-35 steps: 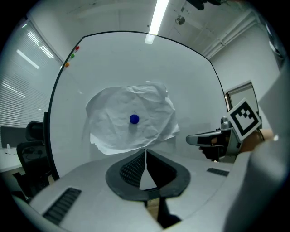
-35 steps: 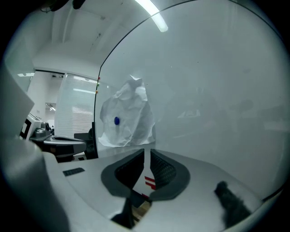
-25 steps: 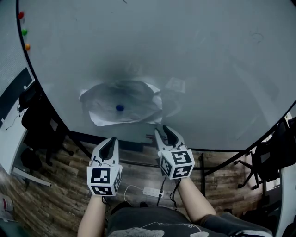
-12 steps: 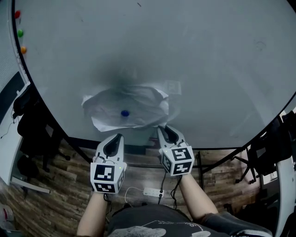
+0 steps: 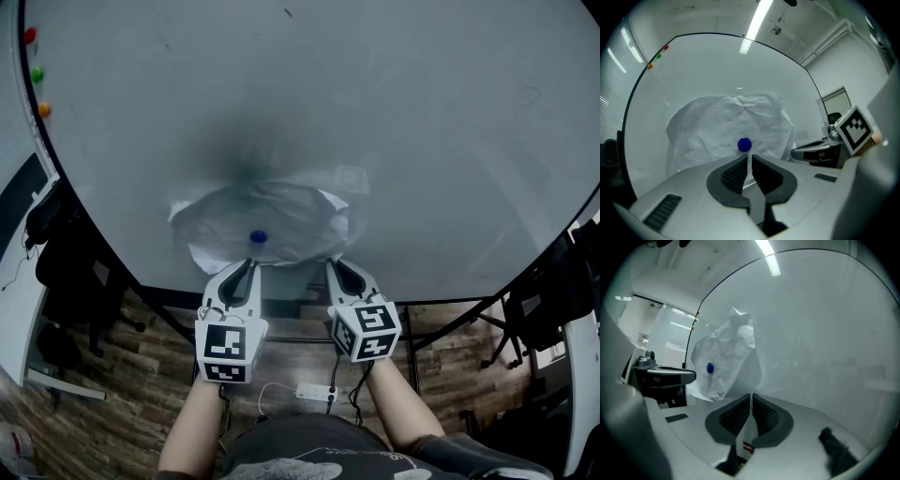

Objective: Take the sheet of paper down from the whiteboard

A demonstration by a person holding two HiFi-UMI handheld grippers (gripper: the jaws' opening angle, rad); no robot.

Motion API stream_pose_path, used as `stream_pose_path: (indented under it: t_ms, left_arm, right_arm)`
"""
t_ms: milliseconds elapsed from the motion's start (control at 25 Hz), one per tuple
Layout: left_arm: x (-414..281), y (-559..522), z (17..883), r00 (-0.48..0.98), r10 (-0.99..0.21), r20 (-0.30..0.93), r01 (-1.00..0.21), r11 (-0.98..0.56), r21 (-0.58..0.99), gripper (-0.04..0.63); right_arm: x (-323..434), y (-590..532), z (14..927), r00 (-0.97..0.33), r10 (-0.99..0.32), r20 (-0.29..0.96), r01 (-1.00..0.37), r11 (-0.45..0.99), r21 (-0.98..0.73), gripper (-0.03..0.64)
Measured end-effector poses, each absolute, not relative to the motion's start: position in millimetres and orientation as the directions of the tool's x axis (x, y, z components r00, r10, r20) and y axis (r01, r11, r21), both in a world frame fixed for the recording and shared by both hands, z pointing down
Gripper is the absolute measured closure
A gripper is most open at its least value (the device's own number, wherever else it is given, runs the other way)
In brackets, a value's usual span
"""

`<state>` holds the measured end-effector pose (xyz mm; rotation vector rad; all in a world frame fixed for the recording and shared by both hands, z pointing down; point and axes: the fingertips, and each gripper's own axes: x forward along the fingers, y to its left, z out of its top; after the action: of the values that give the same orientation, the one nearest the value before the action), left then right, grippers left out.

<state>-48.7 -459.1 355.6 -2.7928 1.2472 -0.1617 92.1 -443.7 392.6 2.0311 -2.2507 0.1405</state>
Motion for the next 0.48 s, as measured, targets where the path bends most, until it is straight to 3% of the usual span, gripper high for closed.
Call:
stream_pose_path:
  t_ms: [200, 240, 320, 480]
  left_arm:
    - [-44, -467, 346, 0.644, -0.764, 0.016, -0.755, -0.639, -0.147, 0.569]
    - [-42, -468, 344, 0.643, -0.765, 0.007, -0.756, -0.637, -0.152, 0.559]
    - [-37, -471, 344, 0.650, -0.760, 0.009, -0.751, -0.644, -0.144, 0.477]
    - [-33, -479, 343, 0.621, -0.784, 0.009, -0.776, -0.616, -0.136, 0.466]
  right_arm:
    - [90, -443, 391, -0.110, -0.984, 0.137, -0.994, 0.111, 0.000, 0.583]
    - [89, -444, 391, -0.112, -0.984, 0.139, -0.994, 0.112, -0.003, 0.583]
    - [89, -444, 390, -0.113, -0.984, 0.140, -0.993, 0.114, -0.006, 0.583]
    - [88, -445, 388, -0.120, -0.983, 0.138, -0.993, 0.120, -0.004, 0.583]
